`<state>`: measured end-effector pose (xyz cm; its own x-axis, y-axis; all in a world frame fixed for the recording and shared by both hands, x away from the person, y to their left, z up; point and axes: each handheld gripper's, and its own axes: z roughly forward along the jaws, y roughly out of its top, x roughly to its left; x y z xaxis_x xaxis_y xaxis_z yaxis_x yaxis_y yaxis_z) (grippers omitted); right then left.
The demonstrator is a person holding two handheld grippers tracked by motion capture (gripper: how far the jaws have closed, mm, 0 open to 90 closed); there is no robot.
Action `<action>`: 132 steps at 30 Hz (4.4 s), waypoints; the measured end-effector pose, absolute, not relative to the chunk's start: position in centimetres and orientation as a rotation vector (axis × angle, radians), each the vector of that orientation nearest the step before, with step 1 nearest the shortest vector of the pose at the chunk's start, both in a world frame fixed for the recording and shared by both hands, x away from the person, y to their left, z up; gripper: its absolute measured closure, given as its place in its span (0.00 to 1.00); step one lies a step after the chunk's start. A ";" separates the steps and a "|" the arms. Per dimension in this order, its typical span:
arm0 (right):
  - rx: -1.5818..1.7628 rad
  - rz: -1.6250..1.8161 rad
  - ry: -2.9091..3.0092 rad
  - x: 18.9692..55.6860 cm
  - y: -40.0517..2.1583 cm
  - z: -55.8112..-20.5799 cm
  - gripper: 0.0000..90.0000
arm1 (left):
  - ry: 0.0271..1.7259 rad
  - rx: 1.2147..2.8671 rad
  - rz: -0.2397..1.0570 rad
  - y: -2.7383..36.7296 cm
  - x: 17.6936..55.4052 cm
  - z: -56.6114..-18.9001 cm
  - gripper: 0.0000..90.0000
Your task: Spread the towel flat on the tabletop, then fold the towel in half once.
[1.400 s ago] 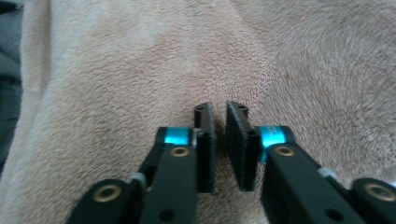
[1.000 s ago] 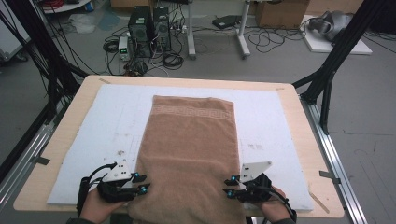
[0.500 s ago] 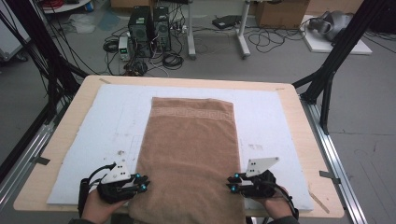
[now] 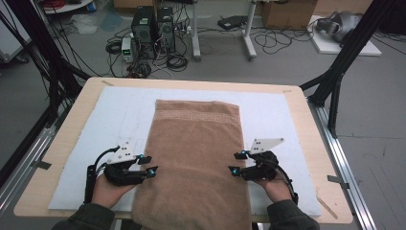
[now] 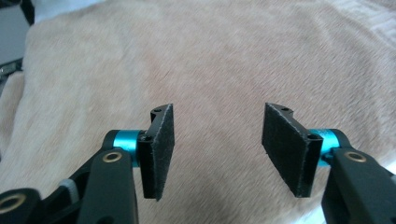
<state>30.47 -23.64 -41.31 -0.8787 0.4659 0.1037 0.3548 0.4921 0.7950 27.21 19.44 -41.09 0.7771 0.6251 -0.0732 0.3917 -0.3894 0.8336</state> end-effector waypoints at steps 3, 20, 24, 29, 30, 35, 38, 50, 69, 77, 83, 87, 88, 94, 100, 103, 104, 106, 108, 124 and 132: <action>0.734 1.330 2.588 31.4 -23.5 -40.9 0.42 | 0.776 2.017 0.331 19.3 28.0 -40.8 0.52; 0.786 1.335 2.553 33.6 -23.6 -40.0 0.34 | 0.803 2.006 0.342 18.6 30.7 -39.8 0.45; 0.779 1.331 2.550 33.7 -23.5 -40.0 0.34 | 0.803 2.013 0.338 18.7 30.8 -39.9 0.45; 0.772 1.318 2.558 33.8 -23.3 -40.0 0.34 | 0.814 2.017 0.339 18.8 31.1 -40.1 0.46; 0.769 1.317 2.554 33.9 -23.3 -40.0 0.34 | 0.822 2.013 0.339 18.9 31.3 -40.1 0.46; 0.775 1.299 2.551 34.8 -23.5 -39.2 0.34 | 0.829 2.007 0.353 18.9 32.6 -39.1 0.46; 0.785 1.301 2.539 35.7 -23.7 -38.5 0.34 | 0.824 1.998 0.363 18.8 33.4 -38.3 0.46; 0.890 1.216 2.498 40.8 -24.2 -38.7 0.37 | 0.915 1.979 0.406 18.9 38.8 -39.4 0.49; 1.039 1.047 2.524 44.5 -24.6 -44.1 0.71 | 1.139 2.030 0.451 18.4 42.6 -44.4 0.87; 1.014 1.110 2.571 44.7 -24.3 -43.7 0.93 | 1.116 2.039 0.465 18.7 42.9 -43.6 0.96; 1.018 1.191 2.549 44.7 -25.0 -41.5 0.93 | 1.048 1.981 0.454 19.5 42.8 -40.4 0.96; 0.959 1.282 2.520 43.9 -25.6 -38.9 0.93 | 1.004 1.928 0.413 20.8 41.6 -38.6 0.96; 0.956 1.312 2.520 43.6 -25.9 -38.6 0.93 | 0.991 1.938 0.397 21.1 41.3 -38.3 0.96; 0.864 1.322 2.583 39.7 -26.1 -37.2 0.93 | 0.873 1.998 0.381 21.5 37.1 -37.6 0.96; 0.795 1.314 2.632 35.2 -26.1 -38.0 0.93 | 0.798 2.051 0.369 21.6 31.6 -39.6 0.96; 0.769 1.273 2.664 32.9 -26.0 -39.2 0.93 | 0.781 2.066 0.357 21.8 29.2 -40.9 0.96; 0.772 1.272 2.668 32.4 -26.0 -39.7 0.93 | 0.781 2.083 0.349 21.8 28.6 -41.3 0.96; 0.777 1.281 2.680 31.5 -26.2 -40.7 0.93 | 0.769 2.083 0.338 21.9 27.7 -42.1 0.96; 0.788 1.254 2.704 31.1 -26.2 -41.9 0.92 | 0.770 2.095 0.324 21.9 27.3 -42.9 0.96; 0.867 1.285 2.575 33.9 -25.7 -40.0 0.53 | 0.854 2.044 0.367 21.7 31.6 -40.7 0.56; 0.985 1.154 2.616 37.8 -23.6 -42.6 0.46 | 0.972 2.038 0.352 20.9 35.3 -42.9 0.57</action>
